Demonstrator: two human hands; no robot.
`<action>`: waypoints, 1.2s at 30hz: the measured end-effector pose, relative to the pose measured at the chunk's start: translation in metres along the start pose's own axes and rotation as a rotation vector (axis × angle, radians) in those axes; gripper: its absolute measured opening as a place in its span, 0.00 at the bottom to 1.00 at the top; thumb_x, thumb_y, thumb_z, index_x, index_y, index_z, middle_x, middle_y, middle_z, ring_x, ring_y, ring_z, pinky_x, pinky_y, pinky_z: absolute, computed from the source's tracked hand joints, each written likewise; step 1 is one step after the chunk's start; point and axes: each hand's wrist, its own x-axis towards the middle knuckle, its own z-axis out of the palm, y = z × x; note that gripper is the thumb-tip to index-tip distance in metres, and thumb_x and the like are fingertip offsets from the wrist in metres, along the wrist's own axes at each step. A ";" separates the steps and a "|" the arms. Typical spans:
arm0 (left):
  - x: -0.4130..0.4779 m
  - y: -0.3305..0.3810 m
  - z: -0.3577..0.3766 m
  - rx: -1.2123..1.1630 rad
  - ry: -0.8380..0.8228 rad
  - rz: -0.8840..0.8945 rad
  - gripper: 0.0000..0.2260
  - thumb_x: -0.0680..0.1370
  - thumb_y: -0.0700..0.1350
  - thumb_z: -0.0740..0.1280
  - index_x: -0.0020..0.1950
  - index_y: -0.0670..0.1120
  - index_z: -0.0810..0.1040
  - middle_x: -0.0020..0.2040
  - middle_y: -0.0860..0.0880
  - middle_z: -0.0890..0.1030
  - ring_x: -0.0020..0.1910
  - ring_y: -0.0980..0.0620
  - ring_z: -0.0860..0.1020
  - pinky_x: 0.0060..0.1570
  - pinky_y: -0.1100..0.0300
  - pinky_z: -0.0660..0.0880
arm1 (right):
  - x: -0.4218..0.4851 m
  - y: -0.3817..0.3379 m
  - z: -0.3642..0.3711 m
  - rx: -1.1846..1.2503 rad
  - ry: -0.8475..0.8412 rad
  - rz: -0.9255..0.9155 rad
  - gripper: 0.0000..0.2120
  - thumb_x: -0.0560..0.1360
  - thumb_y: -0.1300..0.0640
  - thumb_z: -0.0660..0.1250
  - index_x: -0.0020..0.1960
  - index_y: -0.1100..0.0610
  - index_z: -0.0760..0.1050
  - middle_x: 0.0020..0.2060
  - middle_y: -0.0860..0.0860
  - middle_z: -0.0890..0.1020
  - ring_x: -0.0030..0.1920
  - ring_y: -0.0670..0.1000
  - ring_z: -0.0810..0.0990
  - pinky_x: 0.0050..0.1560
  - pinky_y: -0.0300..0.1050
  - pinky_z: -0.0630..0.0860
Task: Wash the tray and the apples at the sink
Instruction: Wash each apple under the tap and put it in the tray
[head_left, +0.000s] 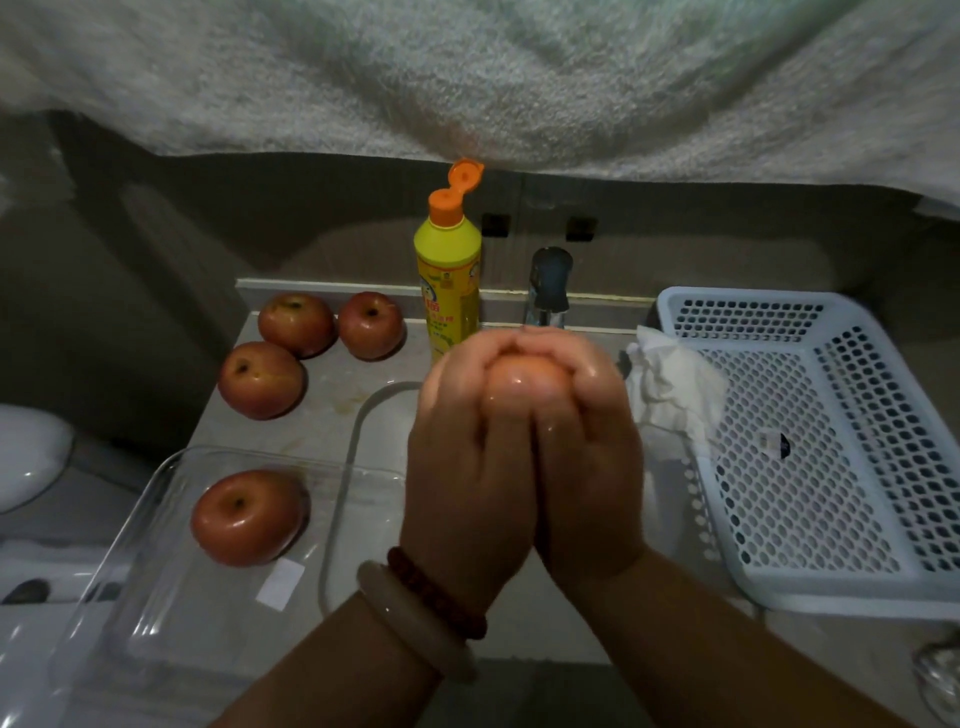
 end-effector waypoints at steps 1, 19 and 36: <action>-0.003 -0.006 -0.001 -0.160 -0.035 -0.055 0.13 0.79 0.49 0.57 0.60 0.49 0.72 0.59 0.45 0.76 0.53 0.63 0.75 0.50 0.71 0.72 | 0.004 0.002 -0.002 0.089 0.025 0.120 0.18 0.78 0.47 0.57 0.57 0.59 0.75 0.53 0.53 0.80 0.56 0.44 0.77 0.58 0.36 0.74; 0.009 -0.018 -0.008 -0.015 0.007 0.029 0.20 0.82 0.52 0.54 0.55 0.32 0.66 0.45 0.36 0.77 0.43 0.49 0.75 0.53 0.49 0.77 | -0.002 0.025 -0.016 -0.339 -0.131 -0.297 0.28 0.78 0.34 0.52 0.68 0.53 0.61 0.62 0.56 0.67 0.55 0.47 0.70 0.56 0.29 0.67; 0.009 -0.025 -0.016 -0.002 -0.232 0.046 0.22 0.78 0.56 0.56 0.61 0.40 0.75 0.54 0.44 0.79 0.50 0.50 0.77 0.46 0.59 0.76 | 0.016 -0.002 -0.013 0.563 -0.172 0.840 0.10 0.80 0.44 0.57 0.55 0.47 0.73 0.50 0.53 0.81 0.47 0.49 0.83 0.42 0.48 0.82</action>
